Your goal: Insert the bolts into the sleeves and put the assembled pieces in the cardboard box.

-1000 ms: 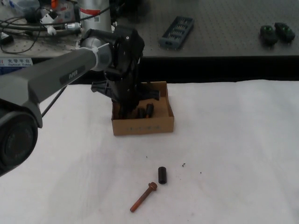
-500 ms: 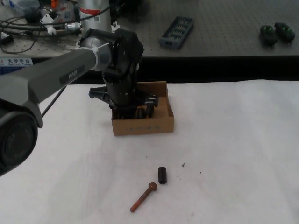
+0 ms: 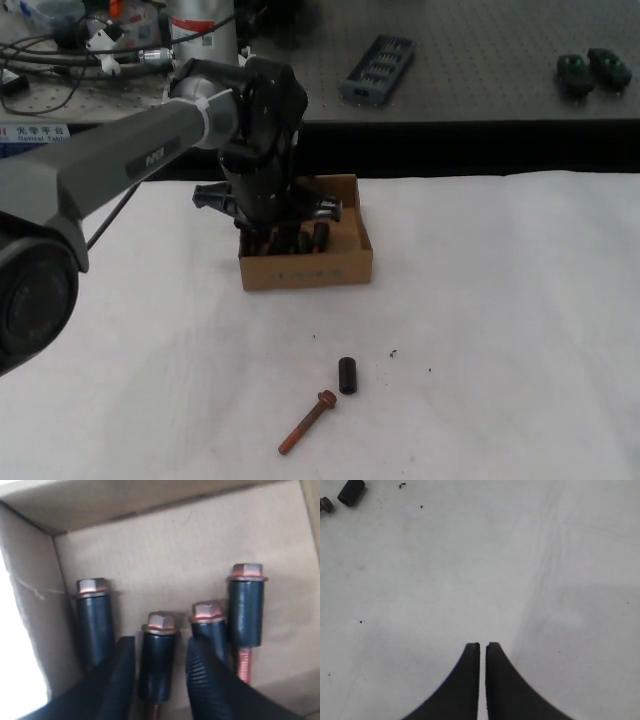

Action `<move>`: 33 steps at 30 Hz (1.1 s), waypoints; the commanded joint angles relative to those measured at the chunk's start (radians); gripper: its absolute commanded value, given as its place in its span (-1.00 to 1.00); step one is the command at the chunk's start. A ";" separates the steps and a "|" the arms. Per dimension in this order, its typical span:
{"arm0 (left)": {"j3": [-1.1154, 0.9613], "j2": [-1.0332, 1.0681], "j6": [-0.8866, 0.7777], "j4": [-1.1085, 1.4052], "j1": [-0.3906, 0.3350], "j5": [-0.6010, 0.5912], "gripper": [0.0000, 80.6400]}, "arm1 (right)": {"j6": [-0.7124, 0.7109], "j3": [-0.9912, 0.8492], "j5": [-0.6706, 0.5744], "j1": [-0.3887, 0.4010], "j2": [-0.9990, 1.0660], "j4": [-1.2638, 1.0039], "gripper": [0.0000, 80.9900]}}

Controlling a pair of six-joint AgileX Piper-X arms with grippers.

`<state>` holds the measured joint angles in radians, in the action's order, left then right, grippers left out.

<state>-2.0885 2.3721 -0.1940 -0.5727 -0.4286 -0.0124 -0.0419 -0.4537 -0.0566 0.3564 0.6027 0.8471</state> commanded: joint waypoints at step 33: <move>-0.009 -0.420 0.146 -0.533 -0.141 -0.022 -0.79 | 0.202 -0.193 -0.164 -0.005 -0.012 0.086 -0.91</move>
<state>-2.0911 1.9729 -0.0259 -1.0580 -0.5504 -0.0620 0.1433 -0.6342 -0.1990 0.3564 0.6003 0.9194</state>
